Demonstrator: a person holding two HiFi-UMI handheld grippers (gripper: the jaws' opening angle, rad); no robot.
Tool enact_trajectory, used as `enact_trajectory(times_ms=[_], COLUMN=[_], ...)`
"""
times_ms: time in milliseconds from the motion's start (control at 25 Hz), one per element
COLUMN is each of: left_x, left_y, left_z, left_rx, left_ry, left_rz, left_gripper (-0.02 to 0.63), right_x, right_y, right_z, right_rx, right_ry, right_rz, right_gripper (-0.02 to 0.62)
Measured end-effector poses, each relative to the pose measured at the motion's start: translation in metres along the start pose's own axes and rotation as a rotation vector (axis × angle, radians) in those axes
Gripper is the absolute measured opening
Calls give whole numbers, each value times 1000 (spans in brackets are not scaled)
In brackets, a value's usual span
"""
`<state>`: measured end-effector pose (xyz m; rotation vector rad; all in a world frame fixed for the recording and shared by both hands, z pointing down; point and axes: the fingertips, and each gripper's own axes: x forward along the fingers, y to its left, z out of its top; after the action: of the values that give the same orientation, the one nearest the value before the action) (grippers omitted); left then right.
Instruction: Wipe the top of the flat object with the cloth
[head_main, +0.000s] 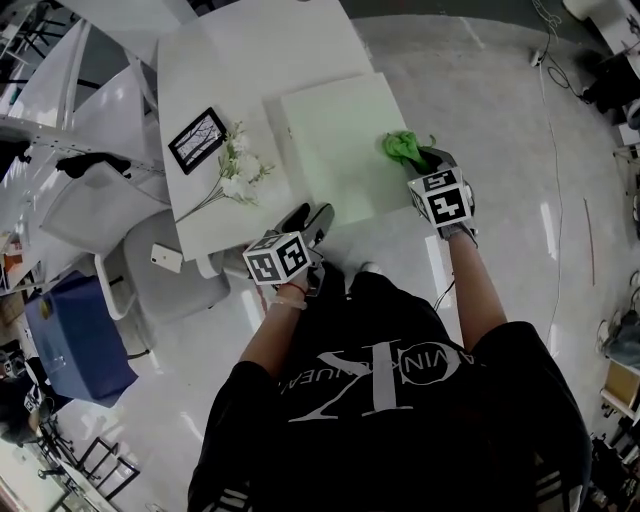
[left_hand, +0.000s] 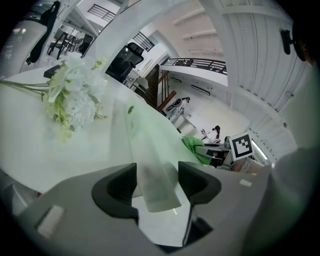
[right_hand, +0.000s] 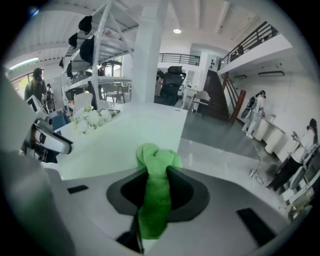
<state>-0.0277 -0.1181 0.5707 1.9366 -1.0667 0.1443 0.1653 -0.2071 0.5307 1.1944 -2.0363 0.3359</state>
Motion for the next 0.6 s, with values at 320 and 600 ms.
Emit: enact_trajectory(times_ms=[320, 600], left_x=[-8, 1], left_y=[-7, 4], left_z=[13, 59], left_rx=[44, 35], left_ry=[-32, -88], left_rz=[-21, -109], left_gripper=[268, 260], right_x=[-13, -30], right_y=[-16, 69], right_z=[2, 34], right_rx=[83, -43], right_ry=[-62, -186], right_rz=[-53, 180], right_gripper=[78, 78])
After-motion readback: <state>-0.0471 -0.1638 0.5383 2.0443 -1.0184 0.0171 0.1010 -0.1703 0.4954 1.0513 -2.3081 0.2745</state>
